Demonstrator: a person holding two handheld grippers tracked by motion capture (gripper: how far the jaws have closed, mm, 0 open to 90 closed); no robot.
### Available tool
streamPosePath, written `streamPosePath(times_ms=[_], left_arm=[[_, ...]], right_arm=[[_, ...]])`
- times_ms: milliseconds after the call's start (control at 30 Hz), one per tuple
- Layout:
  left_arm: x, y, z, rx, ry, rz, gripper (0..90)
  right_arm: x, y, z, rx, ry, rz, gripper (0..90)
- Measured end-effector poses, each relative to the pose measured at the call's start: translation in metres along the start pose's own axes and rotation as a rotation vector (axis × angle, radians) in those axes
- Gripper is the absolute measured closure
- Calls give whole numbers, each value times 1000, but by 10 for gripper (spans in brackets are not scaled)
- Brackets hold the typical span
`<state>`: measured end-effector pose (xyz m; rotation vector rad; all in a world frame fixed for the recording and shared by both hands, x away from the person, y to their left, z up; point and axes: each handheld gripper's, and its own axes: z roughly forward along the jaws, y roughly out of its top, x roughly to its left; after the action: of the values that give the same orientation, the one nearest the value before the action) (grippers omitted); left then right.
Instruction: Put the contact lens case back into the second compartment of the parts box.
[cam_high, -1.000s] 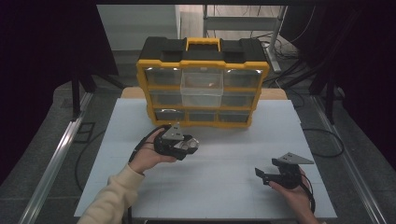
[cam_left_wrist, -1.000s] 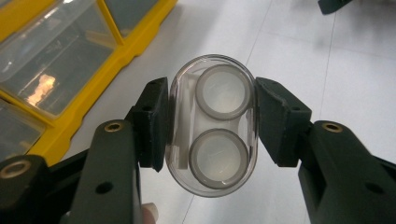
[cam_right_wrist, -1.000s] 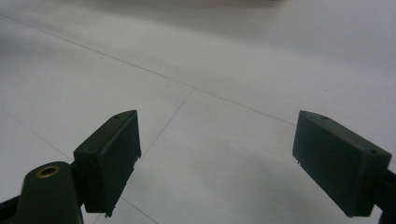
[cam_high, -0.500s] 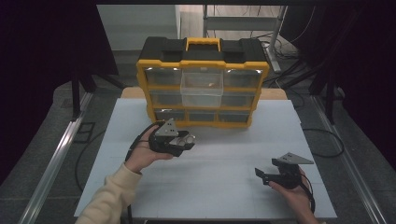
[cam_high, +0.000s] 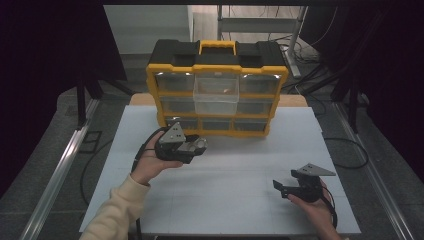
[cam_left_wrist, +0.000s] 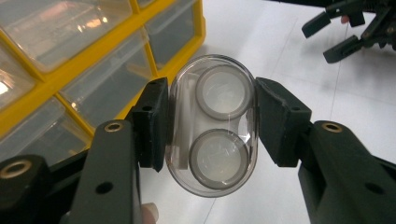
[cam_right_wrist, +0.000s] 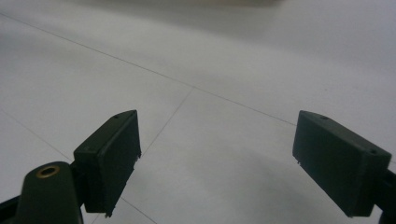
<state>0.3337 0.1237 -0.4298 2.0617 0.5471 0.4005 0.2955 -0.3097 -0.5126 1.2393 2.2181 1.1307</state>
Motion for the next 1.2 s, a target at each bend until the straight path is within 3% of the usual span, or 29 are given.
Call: streamPosePath(times_ms=[1200], left_arm=[[2,13,-30,-130,78,-39,481]], right_arm=[[0,0,-1,-7,-1,3,157]])
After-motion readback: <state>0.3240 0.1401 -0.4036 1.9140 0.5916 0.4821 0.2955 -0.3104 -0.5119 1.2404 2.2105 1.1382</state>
